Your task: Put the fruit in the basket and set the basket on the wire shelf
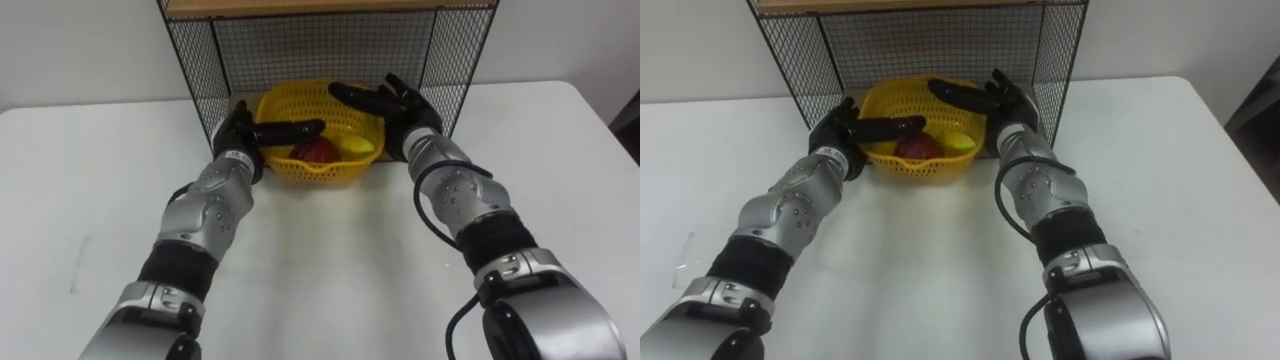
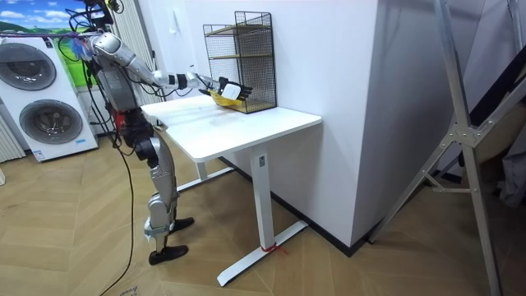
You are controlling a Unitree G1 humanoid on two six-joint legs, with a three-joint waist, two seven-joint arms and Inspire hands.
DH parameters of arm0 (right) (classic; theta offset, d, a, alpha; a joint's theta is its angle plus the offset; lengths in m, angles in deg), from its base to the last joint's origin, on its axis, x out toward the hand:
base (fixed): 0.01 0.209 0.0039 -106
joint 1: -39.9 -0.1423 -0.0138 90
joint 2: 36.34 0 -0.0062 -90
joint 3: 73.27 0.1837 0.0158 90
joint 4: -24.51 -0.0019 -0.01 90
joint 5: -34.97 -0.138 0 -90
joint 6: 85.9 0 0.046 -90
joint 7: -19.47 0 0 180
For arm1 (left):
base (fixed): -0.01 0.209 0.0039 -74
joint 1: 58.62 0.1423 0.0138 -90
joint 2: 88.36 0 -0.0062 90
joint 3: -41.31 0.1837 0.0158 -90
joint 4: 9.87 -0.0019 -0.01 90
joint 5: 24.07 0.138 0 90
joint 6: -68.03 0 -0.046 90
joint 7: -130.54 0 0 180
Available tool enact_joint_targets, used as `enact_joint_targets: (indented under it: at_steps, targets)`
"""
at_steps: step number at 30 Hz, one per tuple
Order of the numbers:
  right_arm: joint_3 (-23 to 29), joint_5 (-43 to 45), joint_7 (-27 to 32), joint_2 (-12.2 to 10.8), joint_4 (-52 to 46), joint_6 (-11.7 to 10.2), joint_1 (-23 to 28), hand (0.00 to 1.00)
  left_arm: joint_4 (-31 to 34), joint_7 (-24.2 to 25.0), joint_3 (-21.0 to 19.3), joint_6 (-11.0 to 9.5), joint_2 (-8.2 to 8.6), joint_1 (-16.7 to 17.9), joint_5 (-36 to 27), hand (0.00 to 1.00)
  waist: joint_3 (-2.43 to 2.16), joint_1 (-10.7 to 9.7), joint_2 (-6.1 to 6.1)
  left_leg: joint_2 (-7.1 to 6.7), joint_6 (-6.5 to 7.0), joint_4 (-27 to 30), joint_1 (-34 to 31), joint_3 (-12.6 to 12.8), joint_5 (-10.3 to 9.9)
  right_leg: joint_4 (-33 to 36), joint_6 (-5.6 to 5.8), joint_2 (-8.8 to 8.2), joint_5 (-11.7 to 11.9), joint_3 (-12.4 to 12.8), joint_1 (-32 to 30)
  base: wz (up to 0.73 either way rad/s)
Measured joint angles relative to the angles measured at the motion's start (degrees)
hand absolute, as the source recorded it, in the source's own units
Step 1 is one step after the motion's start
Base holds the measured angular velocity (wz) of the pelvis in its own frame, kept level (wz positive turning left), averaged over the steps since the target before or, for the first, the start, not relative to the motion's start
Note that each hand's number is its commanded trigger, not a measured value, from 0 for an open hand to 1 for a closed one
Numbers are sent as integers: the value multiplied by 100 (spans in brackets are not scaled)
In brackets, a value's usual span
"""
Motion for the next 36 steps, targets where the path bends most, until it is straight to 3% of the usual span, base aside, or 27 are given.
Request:
enact_joint_targets:
  at_steps: [8, 19, 36]
  targets:
    - [-2, -1, -3, -1, 88, 1, 1, 0, -236, 97, -14, -128, -140, -1, -1, 0, -2, -133, 47, -2, 3, 10, 30, -13, 2, 5, 1, 0, 1, -9, 36, 0]
    - [2, -3, -1, 10, 258, 6, 30, 0, -405, 103, -56, -129, -140, 10, -1, 0, -35, -171, 99, -32, 7, -92, 214, -9, 16, -4, 3, -25, -1, -15, 169, 0]
    - [-3, 76, -256, 15, 259, 0, 144, 0, -435, 103, -56, -133, -143, 25, 54, 0, -44, -183, 97, -59, 28, -144, 290, 0, 41, 7, 23, -52, 3, -14, 208, 0]
